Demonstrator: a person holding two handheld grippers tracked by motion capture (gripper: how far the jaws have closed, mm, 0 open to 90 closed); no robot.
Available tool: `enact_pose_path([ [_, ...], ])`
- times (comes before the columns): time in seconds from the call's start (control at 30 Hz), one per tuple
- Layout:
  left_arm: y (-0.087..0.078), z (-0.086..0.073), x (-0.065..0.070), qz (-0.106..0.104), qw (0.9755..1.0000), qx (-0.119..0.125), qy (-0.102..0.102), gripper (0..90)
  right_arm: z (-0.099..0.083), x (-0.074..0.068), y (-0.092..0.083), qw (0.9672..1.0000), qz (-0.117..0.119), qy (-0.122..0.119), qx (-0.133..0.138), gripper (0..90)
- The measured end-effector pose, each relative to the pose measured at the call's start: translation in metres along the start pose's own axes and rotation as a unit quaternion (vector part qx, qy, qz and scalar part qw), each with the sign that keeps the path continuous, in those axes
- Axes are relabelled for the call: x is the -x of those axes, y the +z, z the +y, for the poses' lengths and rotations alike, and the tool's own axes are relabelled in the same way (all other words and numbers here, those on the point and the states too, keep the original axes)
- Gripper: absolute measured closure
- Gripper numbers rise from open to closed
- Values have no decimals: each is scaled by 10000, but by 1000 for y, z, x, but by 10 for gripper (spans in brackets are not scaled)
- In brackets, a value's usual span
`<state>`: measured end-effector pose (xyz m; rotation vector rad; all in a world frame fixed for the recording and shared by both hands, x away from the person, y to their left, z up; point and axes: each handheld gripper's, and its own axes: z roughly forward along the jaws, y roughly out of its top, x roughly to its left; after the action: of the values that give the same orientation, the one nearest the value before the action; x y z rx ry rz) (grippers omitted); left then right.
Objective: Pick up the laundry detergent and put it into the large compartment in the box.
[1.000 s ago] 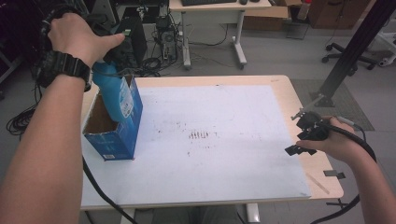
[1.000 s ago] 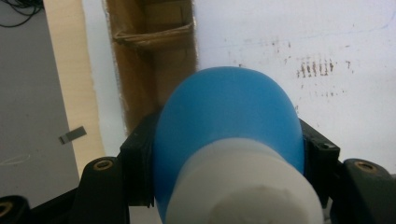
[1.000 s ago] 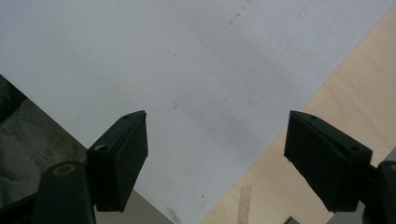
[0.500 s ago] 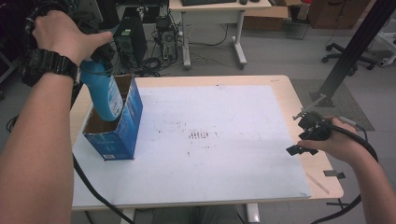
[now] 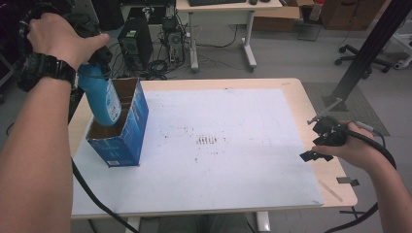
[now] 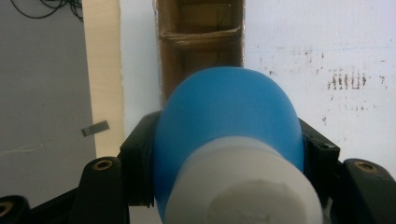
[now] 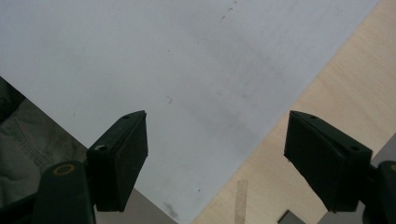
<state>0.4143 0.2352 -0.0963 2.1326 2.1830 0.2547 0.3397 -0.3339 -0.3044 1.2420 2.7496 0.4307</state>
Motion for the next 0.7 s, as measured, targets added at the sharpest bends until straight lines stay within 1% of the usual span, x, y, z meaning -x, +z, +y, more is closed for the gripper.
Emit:
enact_pose_path([
  [0.23, 3, 0, -1, 54, 10000, -15, -1, 375, -1, 0, 2, 10000, 1, 7, -32, 216],
  [0.43, 8, 1, -2, 17, 10000, -48, -31, 375, -1, 1, 0, 10000, -8, 10, -19, 216],
  [0.63, 12, 2, -2, 32, 10000, -87, 2, 375, -2, 1, 0, 10000, -5, 14, -42, 216],
  [0.7, 13, 2, -3, 12, 10000, -41, 0, 375, -2, 1, 0, 10000, -10, 15, -35, 216],
])
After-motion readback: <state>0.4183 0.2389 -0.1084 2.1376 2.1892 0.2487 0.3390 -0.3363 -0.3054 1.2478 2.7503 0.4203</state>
